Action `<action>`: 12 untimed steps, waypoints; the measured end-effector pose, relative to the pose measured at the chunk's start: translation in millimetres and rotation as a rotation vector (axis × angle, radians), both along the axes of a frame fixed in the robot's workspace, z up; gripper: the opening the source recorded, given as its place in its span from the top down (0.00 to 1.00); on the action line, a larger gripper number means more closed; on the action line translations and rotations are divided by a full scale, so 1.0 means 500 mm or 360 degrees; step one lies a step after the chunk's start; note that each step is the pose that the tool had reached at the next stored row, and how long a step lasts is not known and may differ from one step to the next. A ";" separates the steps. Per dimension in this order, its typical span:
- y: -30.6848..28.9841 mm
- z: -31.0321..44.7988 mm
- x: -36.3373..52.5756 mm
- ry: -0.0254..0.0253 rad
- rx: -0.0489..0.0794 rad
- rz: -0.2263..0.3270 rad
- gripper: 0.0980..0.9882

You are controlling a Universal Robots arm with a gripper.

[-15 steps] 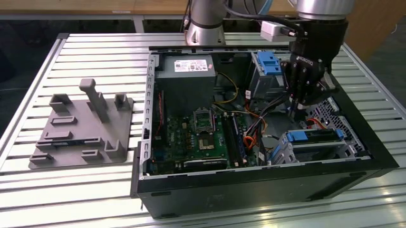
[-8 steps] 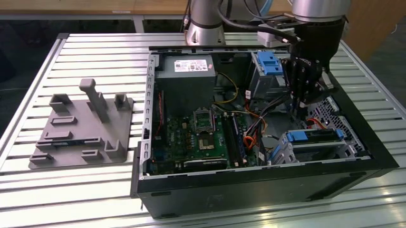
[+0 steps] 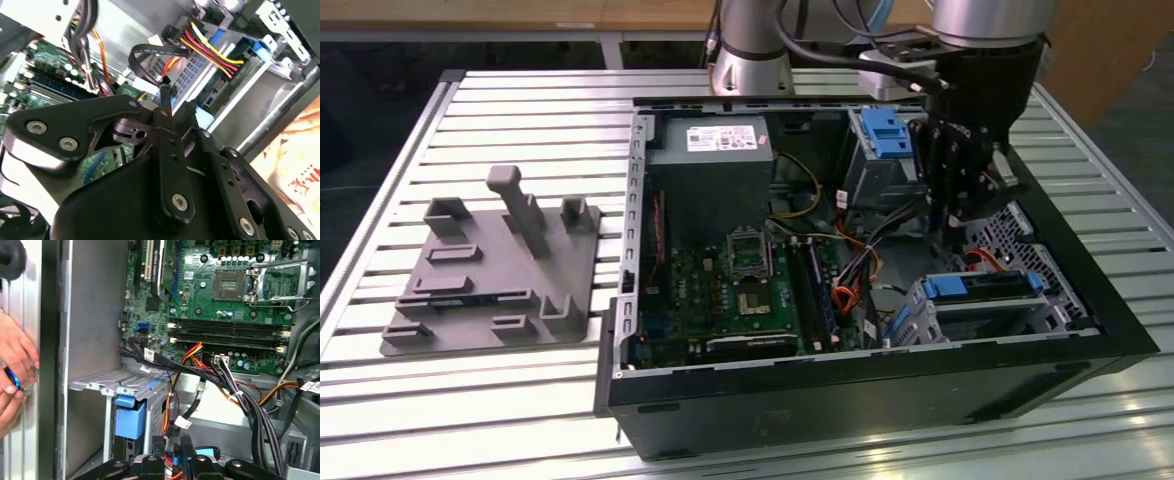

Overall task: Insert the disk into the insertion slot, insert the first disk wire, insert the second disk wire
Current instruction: 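Insert the second disk wire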

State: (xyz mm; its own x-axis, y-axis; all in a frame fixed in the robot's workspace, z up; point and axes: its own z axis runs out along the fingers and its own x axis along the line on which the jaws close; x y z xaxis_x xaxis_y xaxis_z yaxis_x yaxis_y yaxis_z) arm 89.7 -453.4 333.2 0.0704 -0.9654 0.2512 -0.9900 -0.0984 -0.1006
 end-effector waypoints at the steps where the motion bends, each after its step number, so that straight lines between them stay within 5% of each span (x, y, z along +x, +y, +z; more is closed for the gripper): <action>1: 0.000 0.000 0.000 -0.00005 0.0025 0.0000 0.80; 8: 0.000 0.043 0.000 -0.00006 0.0035 -0.0004 0.80; 12: 0.000 0.055 0.000 -0.00007 0.0035 -0.0016 0.80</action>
